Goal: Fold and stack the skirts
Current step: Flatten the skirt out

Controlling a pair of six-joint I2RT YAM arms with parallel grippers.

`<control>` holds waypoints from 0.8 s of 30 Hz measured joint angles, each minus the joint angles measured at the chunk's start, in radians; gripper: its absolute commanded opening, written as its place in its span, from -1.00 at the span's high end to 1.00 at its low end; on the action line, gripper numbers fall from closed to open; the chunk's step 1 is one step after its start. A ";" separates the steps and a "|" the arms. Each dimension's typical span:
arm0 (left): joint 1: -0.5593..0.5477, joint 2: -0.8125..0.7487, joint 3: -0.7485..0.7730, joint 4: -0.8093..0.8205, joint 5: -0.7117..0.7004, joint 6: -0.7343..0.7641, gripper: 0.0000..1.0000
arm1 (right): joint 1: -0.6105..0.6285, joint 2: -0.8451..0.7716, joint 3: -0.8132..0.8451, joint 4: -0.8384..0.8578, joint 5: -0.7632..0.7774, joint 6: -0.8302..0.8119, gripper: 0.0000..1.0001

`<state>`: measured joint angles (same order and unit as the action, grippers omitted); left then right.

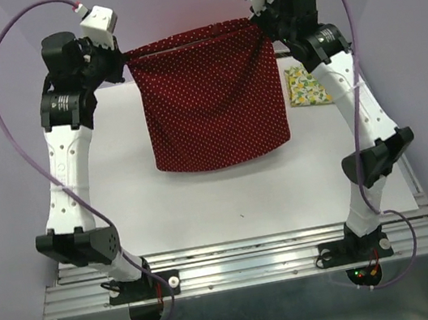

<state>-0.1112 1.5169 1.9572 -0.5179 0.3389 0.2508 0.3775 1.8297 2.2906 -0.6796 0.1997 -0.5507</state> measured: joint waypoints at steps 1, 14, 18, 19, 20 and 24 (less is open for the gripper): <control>0.000 0.038 0.040 0.008 -0.004 -0.005 1.00 | -0.006 0.050 0.049 0.025 0.014 -0.010 0.99; -0.012 0.252 0.333 0.429 -0.100 -0.015 1.00 | -0.027 0.183 0.160 0.668 0.041 -0.125 0.99; -0.013 0.201 0.141 0.529 -0.109 0.030 1.00 | -0.031 0.122 -0.039 0.752 0.019 -0.132 0.99; -0.012 0.178 0.050 0.544 -0.108 0.047 1.00 | -0.034 0.097 -0.131 0.750 0.014 -0.130 0.99; -0.012 0.164 -0.030 0.544 -0.106 0.062 1.00 | -0.037 0.084 -0.211 0.748 0.010 -0.125 0.99; -0.012 0.137 -0.323 0.513 -0.079 0.106 1.00 | -0.049 0.045 -0.506 0.701 -0.005 -0.107 0.99</control>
<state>-0.1234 1.6543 1.6337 -0.0051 0.2596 0.3573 0.3286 1.8751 1.7847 0.0212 0.1951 -0.6579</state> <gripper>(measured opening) 0.109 0.020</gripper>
